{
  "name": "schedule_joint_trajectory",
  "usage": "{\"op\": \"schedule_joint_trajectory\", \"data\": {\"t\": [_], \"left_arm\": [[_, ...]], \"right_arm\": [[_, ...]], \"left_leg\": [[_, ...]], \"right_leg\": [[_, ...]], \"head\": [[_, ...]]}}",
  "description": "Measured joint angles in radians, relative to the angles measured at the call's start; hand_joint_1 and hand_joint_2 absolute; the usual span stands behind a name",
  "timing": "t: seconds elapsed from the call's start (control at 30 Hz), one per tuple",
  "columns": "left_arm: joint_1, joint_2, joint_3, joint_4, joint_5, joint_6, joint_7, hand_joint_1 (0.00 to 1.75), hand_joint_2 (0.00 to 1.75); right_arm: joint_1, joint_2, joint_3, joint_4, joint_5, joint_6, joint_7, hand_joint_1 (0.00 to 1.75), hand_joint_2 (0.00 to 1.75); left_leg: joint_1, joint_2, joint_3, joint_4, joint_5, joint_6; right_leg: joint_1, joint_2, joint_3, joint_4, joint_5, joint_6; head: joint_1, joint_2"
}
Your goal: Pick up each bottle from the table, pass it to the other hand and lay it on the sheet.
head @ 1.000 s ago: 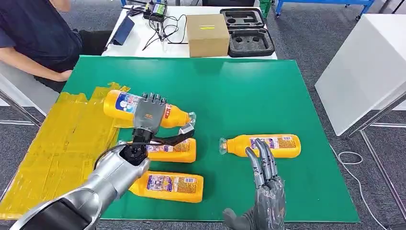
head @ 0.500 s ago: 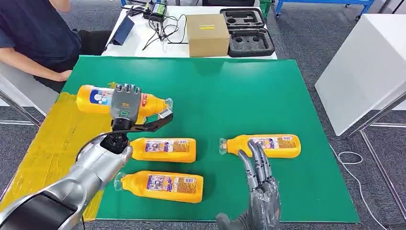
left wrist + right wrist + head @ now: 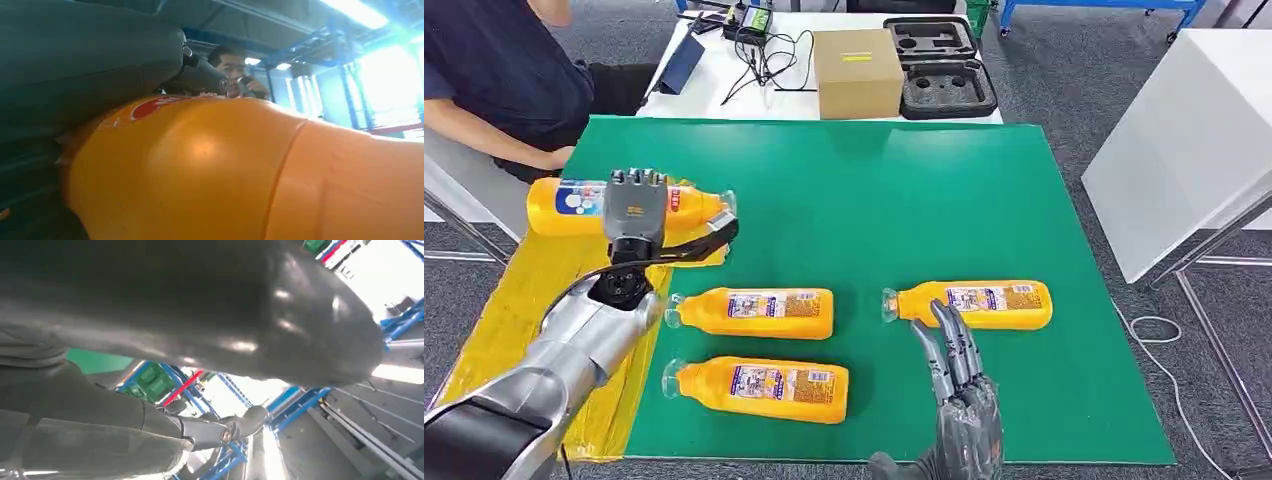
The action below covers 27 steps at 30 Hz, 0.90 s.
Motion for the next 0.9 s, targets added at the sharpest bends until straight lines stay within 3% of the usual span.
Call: {"op": "schedule_joint_trajectory", "data": {"t": [0.23,0.37,0.4,0.47,0.5,0.57,0.6,0.63,0.9], "left_arm": [[0.049,0.042,0.072,0.000,0.000,0.021,-0.021,1.38,1.75],[0.058,0.051,0.093,0.000,0.000,0.021,-0.023,1.29,1.75],[0.061,0.056,0.104,0.000,0.000,0.021,-0.025,1.17,1.75],[0.071,0.064,0.138,0.000,0.000,0.035,-0.046,0.61,1.75],[0.079,0.068,0.158,0.000,0.000,0.044,-0.057,0.52,1.75],[0.093,0.082,0.195,0.000,0.004,0.063,-0.079,0.87,1.75],[0.102,0.087,0.215,0.000,0.007,0.072,-0.091,1.40,1.75],[0.110,0.090,0.231,0.000,0.008,0.079,-0.102,1.52,1.75],[0.157,0.096,0.338,0.000,0.009,0.111,-0.201,1.47,1.75]], "right_arm": [[-0.006,-0.015,0.015,0.000,-0.017,0.008,-0.002,0.00,0.00],[-0.011,-0.019,0.018,0.000,-0.020,0.015,-0.003,0.00,0.00],[-0.014,-0.021,0.020,0.000,-0.021,0.026,-0.003,0.00,0.00],[-0.022,-0.024,0.025,-0.002,-0.023,0.055,-0.003,0.00,0.00],[-0.025,-0.024,0.026,-0.004,-0.023,0.073,-0.004,0.00,0.00],[-0.029,-0.024,0.025,-0.010,-0.027,0.106,-0.011,0.00,0.00],[-0.032,-0.024,0.025,-0.011,-0.028,0.121,-0.015,0.00,0.00],[-0.036,-0.024,0.025,-0.012,-0.029,0.131,-0.019,0.00,0.00],[-0.043,-0.012,0.019,-0.017,-0.029,0.150,-0.047,0.00,0.00]], "left_leg": [[0.000,0.000,0.000,0.000,0.000,0.000],[0.000,0.000,0.000,0.000,0.000,0.000],[0.000,0.000,0.000,0.000,0.000,0.000],[0.000,0.000,0.000,0.000,0.000,0.000],[0.000,0.001,0.000,0.000,0.000,0.000],[0.000,0.001,0.000,0.000,0.000,0.000],[0.000,0.001,0.000,0.000,0.000,0.000],[0.000,0.001,0.000,0.000,0.000,0.000],[0.000,0.001,0.000,0.000,0.000,0.000]], "right_leg": [[0.000,0.000,0.000,0.000,0.000,0.000],[0.000,0.000,0.000,0.000,0.000,0.000],[0.000,0.000,0.000,0.000,0.000,0.000],[0.000,0.000,0.000,0.000,0.000,0.000],[0.000,0.000,0.000,0.000,0.000,0.000],[0.000,0.000,0.000,0.000,0.000,0.000],[0.000,0.001,0.000,0.000,0.000,0.000],[0.000,0.001,-0.001,0.000,0.000,0.000],[0.000,0.000,-0.001,0.000,0.000,-0.001]], "head": [[0.000,0.000],[0.000,0.000],[0.000,0.000],[0.000,0.000],[0.000,0.000],[0.000,0.000],[0.000,0.000],[0.000,0.000],[0.000,0.000]]}}
